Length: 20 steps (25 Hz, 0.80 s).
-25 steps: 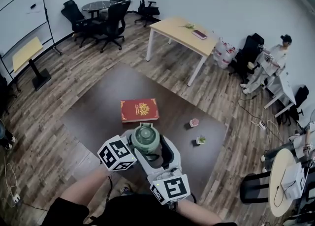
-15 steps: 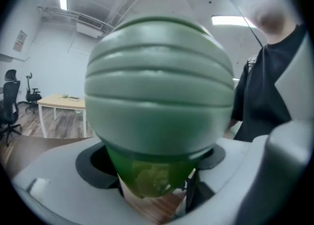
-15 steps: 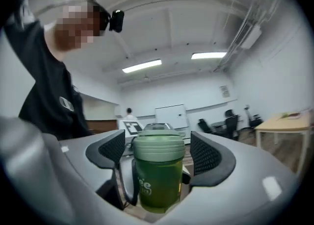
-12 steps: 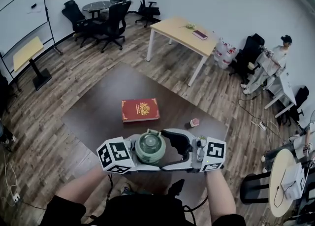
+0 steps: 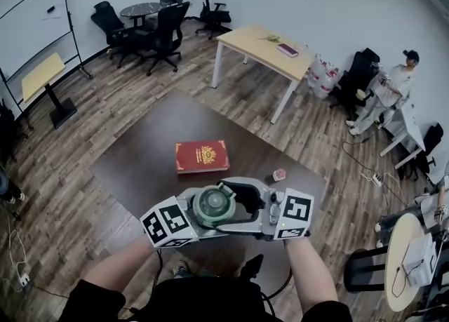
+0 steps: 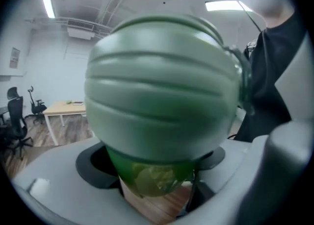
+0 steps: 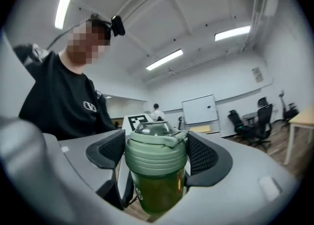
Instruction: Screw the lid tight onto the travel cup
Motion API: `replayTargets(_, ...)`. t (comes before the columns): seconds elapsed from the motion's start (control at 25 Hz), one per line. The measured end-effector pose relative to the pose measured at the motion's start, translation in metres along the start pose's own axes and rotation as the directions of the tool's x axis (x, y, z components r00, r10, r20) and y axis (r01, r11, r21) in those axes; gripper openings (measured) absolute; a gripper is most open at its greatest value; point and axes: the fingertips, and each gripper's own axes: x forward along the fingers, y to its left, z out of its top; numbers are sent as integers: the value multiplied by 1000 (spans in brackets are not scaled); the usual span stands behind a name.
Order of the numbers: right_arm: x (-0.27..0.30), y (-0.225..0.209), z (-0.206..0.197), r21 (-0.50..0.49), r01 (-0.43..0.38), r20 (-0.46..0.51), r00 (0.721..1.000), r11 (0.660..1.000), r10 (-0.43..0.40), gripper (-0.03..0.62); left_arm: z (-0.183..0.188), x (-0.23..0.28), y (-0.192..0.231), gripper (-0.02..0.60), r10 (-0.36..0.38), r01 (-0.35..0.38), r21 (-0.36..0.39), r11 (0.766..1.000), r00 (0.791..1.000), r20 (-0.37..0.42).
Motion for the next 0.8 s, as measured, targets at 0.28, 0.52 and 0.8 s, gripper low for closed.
replayTargets(0.28, 4, -19, -5, 3, 692, 81, 719, 722, -690, 403, -3, 1, 28, 408, 156, -154, -57, 986, 987, 35)
replayTargets(0.52, -14, -24, -12, 101, 847, 88, 516, 523, -852, 401, -3, 14, 29, 408, 168, -166, -49, 985, 985, 42)
replayTargets(0.8, -17, -9, -2, -19, 491, 94, 868, 871, -488, 403, 0, 4, 11, 410, 12, -3, -99, 995, 996, 85)
